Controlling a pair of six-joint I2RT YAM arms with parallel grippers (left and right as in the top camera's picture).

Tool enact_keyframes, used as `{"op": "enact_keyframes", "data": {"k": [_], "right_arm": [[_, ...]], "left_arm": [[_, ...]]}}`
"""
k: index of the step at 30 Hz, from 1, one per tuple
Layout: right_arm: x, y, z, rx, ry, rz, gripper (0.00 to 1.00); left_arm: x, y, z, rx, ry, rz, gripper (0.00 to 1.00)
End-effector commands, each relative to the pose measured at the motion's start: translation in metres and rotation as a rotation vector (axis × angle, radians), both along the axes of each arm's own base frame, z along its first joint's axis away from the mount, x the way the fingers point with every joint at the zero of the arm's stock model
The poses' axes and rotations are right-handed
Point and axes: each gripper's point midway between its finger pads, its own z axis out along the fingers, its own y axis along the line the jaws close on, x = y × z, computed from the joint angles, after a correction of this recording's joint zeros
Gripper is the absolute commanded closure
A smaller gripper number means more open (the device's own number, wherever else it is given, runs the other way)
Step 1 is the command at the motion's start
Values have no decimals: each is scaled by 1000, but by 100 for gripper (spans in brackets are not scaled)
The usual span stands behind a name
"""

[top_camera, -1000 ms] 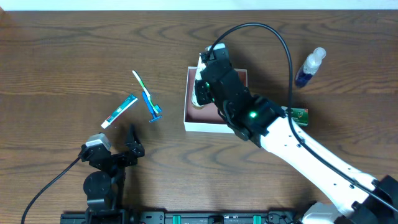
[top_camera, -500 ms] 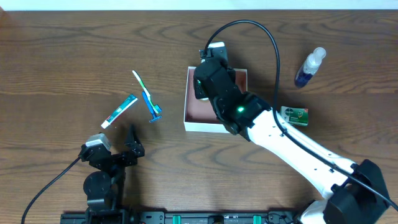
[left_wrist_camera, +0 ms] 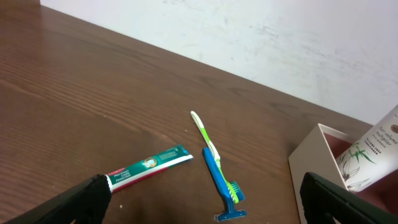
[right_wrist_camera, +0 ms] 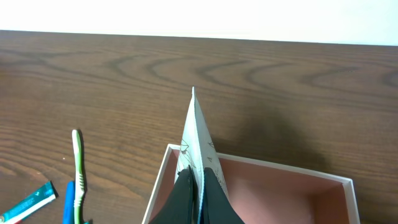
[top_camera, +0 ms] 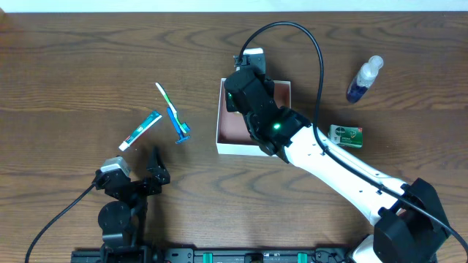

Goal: Pack container
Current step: 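Carry the Pantene tube over the box and lower it inside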

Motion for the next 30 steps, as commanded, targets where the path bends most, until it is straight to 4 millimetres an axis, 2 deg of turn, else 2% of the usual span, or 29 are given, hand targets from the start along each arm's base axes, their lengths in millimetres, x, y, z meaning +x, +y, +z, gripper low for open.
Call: {"op": "enact_keyframes", "data": {"k": [1, 19, 30], "right_arm": [[5, 0, 22, 40, -56, -38, 99], [9, 4, 25, 63, -79, -39, 99], [17, 16, 4, 64, -60, -16, 99]], "left_arm": [[0, -1, -14, 5, 30, -8, 2], [0, -1, -14, 5, 30, -8, 2], [0, -1, -14, 5, 30, -8, 2]]}}
